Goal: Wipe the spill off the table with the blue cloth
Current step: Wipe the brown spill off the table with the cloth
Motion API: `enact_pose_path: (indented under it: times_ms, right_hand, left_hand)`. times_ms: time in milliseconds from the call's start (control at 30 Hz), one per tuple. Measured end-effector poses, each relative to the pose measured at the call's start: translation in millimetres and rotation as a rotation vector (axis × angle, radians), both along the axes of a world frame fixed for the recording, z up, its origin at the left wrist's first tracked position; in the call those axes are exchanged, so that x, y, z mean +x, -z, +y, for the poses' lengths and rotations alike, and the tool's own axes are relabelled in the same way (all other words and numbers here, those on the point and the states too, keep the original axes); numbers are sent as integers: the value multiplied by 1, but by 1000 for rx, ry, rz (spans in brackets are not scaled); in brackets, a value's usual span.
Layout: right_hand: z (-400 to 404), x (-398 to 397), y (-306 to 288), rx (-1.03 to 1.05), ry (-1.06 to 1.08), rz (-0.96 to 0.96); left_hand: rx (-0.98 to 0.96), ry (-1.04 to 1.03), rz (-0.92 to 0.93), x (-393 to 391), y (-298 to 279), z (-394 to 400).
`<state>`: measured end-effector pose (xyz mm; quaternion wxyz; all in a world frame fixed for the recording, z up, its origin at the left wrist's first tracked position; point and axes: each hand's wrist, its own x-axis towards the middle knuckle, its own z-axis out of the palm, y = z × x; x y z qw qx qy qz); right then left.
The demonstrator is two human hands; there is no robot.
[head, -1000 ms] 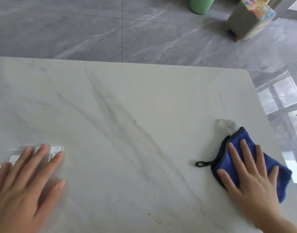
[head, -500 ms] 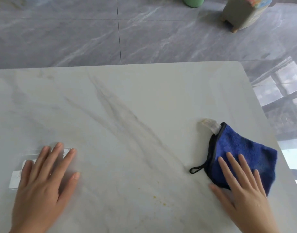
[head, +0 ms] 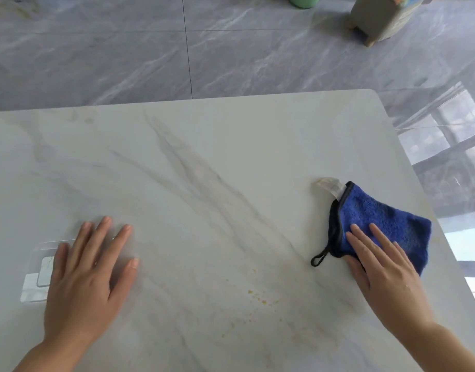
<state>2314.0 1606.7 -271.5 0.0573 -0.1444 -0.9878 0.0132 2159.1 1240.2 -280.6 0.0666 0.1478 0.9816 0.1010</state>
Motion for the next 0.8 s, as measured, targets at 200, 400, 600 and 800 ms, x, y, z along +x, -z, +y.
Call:
enact_pose_path:
  times_ms: [200, 400, 600, 800]
  right_hand:
    - [11, -2, -14, -49, 7, -63]
    - [14, -7, -32, -226, 152, -157]
    - [7, -2, -61, -426, 294, -147]
    - [-6, 14, -94, -569, 413, -271]
  left_hand:
    - [-30, 8, -16, 0, -4, 1]
    - [-66, 22, -52, 1, -7, 1]
    - [-74, 35, -123, -5, -19, 0]
    - [-74, 19, -184, -2, -39, -1]
